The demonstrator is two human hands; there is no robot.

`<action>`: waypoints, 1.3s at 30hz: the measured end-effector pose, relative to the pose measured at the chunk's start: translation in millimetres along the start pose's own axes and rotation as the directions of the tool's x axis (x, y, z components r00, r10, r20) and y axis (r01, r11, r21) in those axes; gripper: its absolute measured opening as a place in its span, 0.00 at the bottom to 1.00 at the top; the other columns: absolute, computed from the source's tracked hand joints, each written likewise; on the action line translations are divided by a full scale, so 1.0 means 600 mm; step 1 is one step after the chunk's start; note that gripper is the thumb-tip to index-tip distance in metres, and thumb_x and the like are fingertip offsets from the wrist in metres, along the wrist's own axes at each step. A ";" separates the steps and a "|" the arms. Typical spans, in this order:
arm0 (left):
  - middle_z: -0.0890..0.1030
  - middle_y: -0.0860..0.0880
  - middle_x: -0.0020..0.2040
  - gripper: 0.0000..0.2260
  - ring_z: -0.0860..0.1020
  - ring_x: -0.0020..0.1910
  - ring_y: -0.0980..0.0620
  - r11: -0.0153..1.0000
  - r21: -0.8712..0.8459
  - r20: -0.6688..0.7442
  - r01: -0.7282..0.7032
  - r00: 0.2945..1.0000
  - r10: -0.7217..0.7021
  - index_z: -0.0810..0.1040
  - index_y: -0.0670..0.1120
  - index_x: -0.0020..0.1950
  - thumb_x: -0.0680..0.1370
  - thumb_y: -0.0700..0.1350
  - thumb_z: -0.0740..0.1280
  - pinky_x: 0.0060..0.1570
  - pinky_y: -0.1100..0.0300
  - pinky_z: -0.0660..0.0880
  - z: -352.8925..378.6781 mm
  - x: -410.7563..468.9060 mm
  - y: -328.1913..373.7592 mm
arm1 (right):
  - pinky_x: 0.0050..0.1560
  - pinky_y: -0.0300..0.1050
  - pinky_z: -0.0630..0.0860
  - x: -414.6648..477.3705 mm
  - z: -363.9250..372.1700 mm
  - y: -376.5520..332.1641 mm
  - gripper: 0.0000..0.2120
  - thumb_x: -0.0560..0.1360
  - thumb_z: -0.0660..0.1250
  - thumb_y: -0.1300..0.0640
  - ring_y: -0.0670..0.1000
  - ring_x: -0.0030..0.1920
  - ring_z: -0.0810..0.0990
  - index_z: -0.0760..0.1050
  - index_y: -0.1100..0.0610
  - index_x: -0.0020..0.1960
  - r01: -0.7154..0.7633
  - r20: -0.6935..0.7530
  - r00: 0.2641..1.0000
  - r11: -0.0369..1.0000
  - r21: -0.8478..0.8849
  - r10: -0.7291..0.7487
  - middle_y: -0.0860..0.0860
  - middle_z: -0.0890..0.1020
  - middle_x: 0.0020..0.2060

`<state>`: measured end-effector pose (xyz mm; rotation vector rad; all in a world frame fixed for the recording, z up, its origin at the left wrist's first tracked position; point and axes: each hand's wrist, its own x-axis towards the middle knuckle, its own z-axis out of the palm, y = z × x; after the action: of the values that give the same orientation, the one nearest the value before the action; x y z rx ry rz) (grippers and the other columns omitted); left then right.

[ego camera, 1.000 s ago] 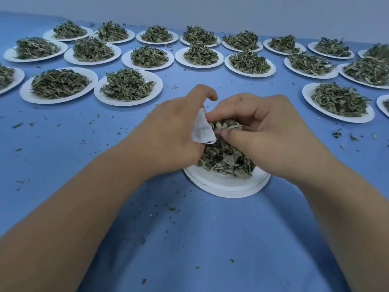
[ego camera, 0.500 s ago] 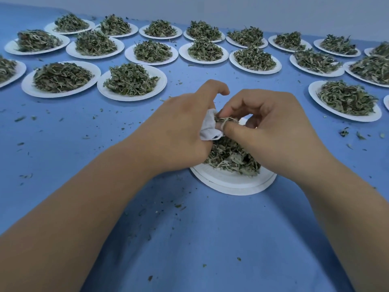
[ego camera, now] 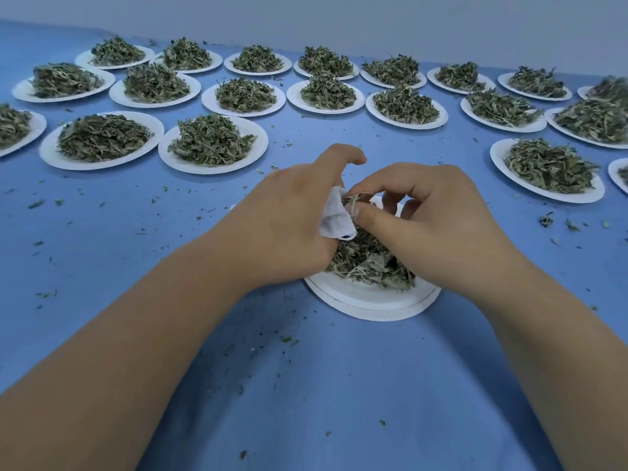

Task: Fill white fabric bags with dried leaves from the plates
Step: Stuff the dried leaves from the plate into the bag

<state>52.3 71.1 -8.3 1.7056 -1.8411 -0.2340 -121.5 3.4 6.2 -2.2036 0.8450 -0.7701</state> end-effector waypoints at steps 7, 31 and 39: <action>0.77 0.57 0.51 0.30 0.77 0.44 0.56 0.999 -0.037 -0.006 0.018 1.000 -0.018 0.62 0.59 0.72 0.71 0.45 0.64 0.42 0.55 0.76 -0.004 0.000 -0.002 | 0.33 0.29 0.65 -0.001 0.002 -0.012 0.07 0.75 0.65 0.53 0.41 0.32 0.74 0.81 0.47 0.42 -0.007 0.088 0.996 1.000 0.007 0.006 0.44 0.80 0.38; 0.77 0.60 0.47 0.33 0.80 0.49 0.54 0.999 -0.040 -0.072 -0.014 0.997 0.011 0.61 0.62 0.71 0.69 0.45 0.66 0.45 0.55 0.78 -0.018 -0.004 0.001 | 0.37 0.38 0.70 0.003 -0.002 -0.010 0.10 0.76 0.70 0.62 0.40 0.32 0.77 0.80 0.49 0.52 0.073 -0.078 0.995 0.972 0.224 -0.057 0.41 0.87 0.41; 0.78 0.51 0.51 0.31 0.79 0.52 0.46 0.995 0.036 -0.076 0.097 0.993 -0.094 0.63 0.57 0.72 0.72 0.40 0.68 0.47 0.48 0.79 -0.050 -0.003 -0.033 | 0.63 0.31 0.65 -0.004 -0.042 0.030 0.24 0.72 0.71 0.36 0.35 0.66 0.69 0.72 0.33 0.68 0.211 0.468 0.883 0.918 -0.336 -0.032 0.31 0.75 0.62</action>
<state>85.4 78.1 5.0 1.8073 -1.7235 -0.1721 -147.0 -14.1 8.0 -2.6512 0.6523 -0.1173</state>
